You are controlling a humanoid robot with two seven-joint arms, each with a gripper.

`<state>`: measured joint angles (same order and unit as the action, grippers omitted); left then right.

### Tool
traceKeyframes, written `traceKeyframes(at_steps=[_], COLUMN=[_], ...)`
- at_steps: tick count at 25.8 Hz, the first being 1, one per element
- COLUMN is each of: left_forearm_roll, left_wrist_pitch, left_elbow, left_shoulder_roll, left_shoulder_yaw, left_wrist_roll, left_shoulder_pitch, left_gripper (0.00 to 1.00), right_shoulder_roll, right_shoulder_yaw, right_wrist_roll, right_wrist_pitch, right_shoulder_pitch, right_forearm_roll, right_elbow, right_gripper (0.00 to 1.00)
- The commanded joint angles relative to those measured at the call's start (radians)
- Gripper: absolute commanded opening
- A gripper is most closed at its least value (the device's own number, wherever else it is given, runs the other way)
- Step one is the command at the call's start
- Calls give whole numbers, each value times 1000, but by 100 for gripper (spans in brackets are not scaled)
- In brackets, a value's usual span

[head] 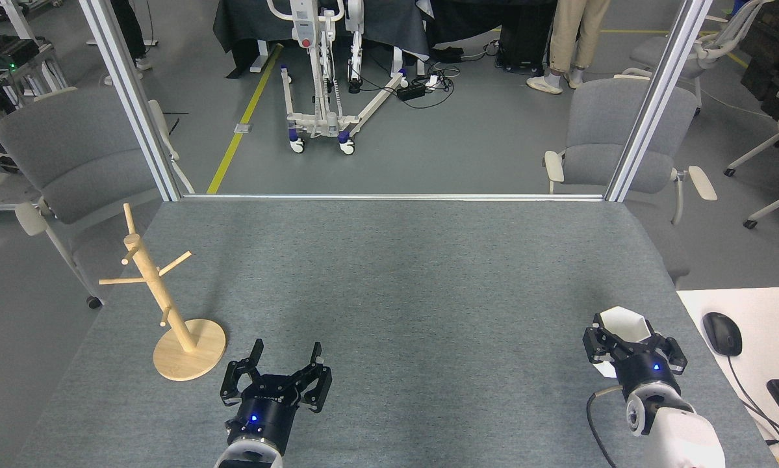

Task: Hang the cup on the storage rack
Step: 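Close the right gripper on the white cup's rim, then lift the cup with the right gripper and carry it toward the table center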

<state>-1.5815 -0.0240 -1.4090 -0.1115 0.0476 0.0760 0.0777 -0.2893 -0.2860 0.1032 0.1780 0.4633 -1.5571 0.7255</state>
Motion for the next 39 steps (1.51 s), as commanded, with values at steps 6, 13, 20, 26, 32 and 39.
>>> traceKeyframes(at_steps=[6, 13, 20, 26, 32, 39], left_forearm_roll=[-2, -3, -5, -5, -5, -5], left_wrist_pitch=[-2, -8, -4, -7, -8, -7], left_elbow=[-5, -27, -34, -36, -54, -65], left_shoulder_roll=[-7, -5, -7, 6, 4, 6], left_shoulder_yaw=[0, 8, 46, 46, 46, 44], left_wrist_roll=[5, 2, -2, -1, 1, -1], left_shoulder_pitch=[31, 62, 68, 51, 22, 21], left_gripper=[99, 100, 99, 100, 100, 100], right_shoulder_roll=[-1, -16, -33, -22, 33, 62], right_shoulder_yaw=[-1, -4, -7, -12, 1, 53], right_wrist_roll=[-2, -301, -545, -685, -892, -915], right_wrist_pitch=[1, 77, 69, 57, -3, -57], right_shoulder_pitch=[0, 32, 25, -11, -66, -95], right_forearm_roll=[-3, 17, 101, 124, 216, 215], right_elbow=[0, 94, 362, 626, 910, 973], right_gripper=[25, 25, 24, 23, 19, 7])
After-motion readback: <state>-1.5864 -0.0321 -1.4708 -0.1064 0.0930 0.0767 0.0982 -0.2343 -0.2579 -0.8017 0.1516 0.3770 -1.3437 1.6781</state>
